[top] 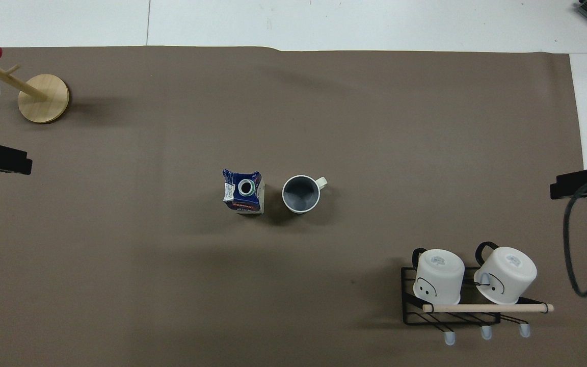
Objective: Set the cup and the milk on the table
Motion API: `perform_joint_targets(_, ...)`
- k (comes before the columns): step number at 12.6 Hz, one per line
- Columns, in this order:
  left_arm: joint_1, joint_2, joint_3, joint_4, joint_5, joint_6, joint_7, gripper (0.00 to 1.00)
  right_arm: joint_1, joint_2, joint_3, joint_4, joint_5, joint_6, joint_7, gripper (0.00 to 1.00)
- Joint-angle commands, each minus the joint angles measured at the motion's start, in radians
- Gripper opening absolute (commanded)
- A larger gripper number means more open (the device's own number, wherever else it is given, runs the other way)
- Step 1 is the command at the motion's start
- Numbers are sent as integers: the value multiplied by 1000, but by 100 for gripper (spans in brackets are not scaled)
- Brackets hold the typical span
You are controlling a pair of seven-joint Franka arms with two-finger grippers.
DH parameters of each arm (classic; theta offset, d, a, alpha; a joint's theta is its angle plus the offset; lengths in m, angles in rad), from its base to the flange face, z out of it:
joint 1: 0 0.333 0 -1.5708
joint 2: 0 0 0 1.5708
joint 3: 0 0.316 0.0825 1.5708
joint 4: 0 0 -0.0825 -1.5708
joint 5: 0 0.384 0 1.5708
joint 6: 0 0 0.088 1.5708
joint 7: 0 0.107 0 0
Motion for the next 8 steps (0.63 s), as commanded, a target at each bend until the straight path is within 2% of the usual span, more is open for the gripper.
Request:
perform_joint_targets(1,27,0,-5,9,-9,-22,-6,100,-1,-26,3,-30,-4,0,15,100)
perform_joint_targets(8,28,-11,-5,-6,-9,-21,16,100,-1,-26,3,-30,-2,2,15,100)
